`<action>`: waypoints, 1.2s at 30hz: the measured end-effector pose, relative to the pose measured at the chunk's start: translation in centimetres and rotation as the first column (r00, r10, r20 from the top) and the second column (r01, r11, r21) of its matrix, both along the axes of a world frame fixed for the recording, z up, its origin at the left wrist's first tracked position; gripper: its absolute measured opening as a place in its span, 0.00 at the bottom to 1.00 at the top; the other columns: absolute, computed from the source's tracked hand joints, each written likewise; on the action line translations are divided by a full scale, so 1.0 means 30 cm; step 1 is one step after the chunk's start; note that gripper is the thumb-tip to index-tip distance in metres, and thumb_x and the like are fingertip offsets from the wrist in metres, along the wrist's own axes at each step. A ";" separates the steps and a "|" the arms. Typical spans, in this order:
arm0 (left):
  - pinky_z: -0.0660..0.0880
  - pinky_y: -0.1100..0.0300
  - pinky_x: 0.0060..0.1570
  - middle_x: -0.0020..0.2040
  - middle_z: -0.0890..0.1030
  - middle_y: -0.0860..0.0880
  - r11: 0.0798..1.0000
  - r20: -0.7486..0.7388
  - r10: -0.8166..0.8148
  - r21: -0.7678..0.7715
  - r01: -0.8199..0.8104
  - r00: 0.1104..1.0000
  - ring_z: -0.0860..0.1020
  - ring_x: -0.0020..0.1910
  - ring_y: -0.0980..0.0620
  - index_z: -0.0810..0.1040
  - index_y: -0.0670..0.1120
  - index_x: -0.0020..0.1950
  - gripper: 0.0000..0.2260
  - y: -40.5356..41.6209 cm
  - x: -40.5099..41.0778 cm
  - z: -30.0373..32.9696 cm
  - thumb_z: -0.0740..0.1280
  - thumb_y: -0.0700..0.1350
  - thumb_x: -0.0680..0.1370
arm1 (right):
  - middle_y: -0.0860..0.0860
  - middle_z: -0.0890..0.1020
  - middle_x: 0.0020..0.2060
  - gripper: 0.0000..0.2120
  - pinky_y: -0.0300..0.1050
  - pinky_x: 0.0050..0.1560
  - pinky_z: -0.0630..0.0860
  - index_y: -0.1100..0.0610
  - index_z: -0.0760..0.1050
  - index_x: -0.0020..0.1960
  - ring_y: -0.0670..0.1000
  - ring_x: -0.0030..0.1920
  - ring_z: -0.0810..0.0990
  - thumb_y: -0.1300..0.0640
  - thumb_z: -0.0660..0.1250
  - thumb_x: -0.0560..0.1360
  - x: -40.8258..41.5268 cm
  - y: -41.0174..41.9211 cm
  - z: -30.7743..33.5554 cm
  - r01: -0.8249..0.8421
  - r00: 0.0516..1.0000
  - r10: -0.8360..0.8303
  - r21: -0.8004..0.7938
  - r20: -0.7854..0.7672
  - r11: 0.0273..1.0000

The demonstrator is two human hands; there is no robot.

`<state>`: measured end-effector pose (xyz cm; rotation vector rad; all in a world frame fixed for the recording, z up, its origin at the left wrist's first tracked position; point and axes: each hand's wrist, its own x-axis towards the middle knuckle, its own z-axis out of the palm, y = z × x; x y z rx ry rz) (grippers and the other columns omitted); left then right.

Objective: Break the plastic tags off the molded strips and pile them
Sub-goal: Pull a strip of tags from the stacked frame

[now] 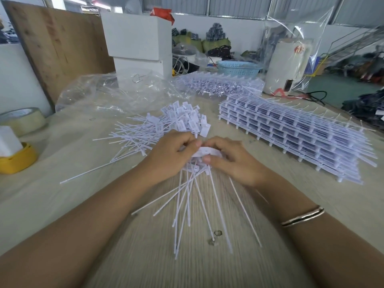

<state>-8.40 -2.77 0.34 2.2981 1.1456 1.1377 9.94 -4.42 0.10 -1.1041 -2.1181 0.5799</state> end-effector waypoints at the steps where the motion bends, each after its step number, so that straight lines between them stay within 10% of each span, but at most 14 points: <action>1: 0.63 0.69 0.33 0.29 0.69 0.54 1.000 0.013 0.002 -0.003 -0.002 1.000 0.68 0.32 0.61 0.67 0.51 0.31 0.16 0.003 -0.005 0.003 0.62 0.45 0.80 | 0.37 0.78 0.34 0.07 0.49 0.50 0.66 0.44 0.75 0.43 0.38 0.39 0.75 0.55 0.66 0.76 0.012 0.000 0.006 0.027 0.999 -0.027 0.001 0.027 1.000; 6: 0.63 0.64 0.30 0.26 0.70 0.53 0.994 -0.005 -0.025 -0.105 0.025 1.000 0.68 0.27 0.58 0.69 0.52 0.31 0.16 -0.005 -0.001 -0.003 0.60 0.51 0.80 | 0.48 0.72 0.26 0.08 0.35 0.34 0.62 0.55 0.75 0.38 0.40 0.26 0.67 0.57 0.67 0.76 0.010 -0.011 0.013 0.004 0.997 -0.008 -0.056 -0.081 0.998; 11: 0.68 0.70 0.31 0.26 0.76 0.57 0.971 0.095 -0.048 -0.231 0.069 0.994 0.73 0.26 0.63 0.79 0.51 0.35 0.15 -0.014 0.004 0.013 0.60 0.53 0.79 | 0.61 0.83 0.42 0.09 0.59 0.46 0.75 0.54 0.80 0.52 0.65 0.42 0.79 0.53 0.66 0.75 -0.017 -0.015 0.009 -0.124 0.961 0.102 -0.069 -0.257 0.990; 21: 0.64 0.61 0.37 0.26 0.72 0.54 0.865 0.547 0.085 -0.455 0.211 0.833 0.68 0.31 0.54 0.74 0.49 0.25 0.23 -0.008 0.019 0.027 0.58 0.53 0.80 | 0.44 0.73 0.29 0.09 0.31 0.37 0.69 0.50 0.78 0.38 0.42 0.32 0.71 0.60 0.65 0.76 -0.045 -0.012 0.007 -0.014 0.800 -0.018 -0.049 -0.599 0.999; 26: 0.63 0.63 0.34 0.26 0.69 0.48 0.993 0.068 0.093 -0.079 -0.087 0.993 0.68 0.29 0.55 0.69 0.41 0.30 0.21 0.020 -0.051 0.023 0.62 0.53 0.79 | 0.46 0.69 0.31 0.10 0.29 0.34 0.65 0.55 0.76 0.44 0.42 0.33 0.67 0.48 0.63 0.73 0.020 -0.015 0.002 0.075 0.835 -0.135 -0.132 -0.534 0.988; 30: 0.64 0.56 0.44 0.31 0.72 0.55 0.975 -0.247 0.209 0.132 -0.180 0.946 0.70 0.35 0.54 0.69 0.53 0.32 0.16 0.028 -0.050 0.005 0.61 0.60 0.75 | 0.42 0.74 0.34 0.09 0.34 0.43 0.69 0.49 0.74 0.51 0.41 0.36 0.72 0.54 0.58 0.75 0.014 -0.006 -0.022 0.003 0.892 -0.081 -0.175 -0.444 0.985; 36: 0.70 0.53 0.44 0.36 0.75 0.54 0.997 -0.030 0.073 0.027 -0.072 0.997 0.73 0.40 0.52 0.75 0.48 0.40 0.25 0.005 -0.013 0.002 0.49 0.65 0.75 | 0.46 0.73 0.46 0.30 0.45 0.36 0.70 0.42 0.63 0.63 0.56 0.36 0.71 0.68 0.56 0.69 -0.058 -0.010 -0.021 -0.086 0.933 0.039 -0.117 -0.358 0.989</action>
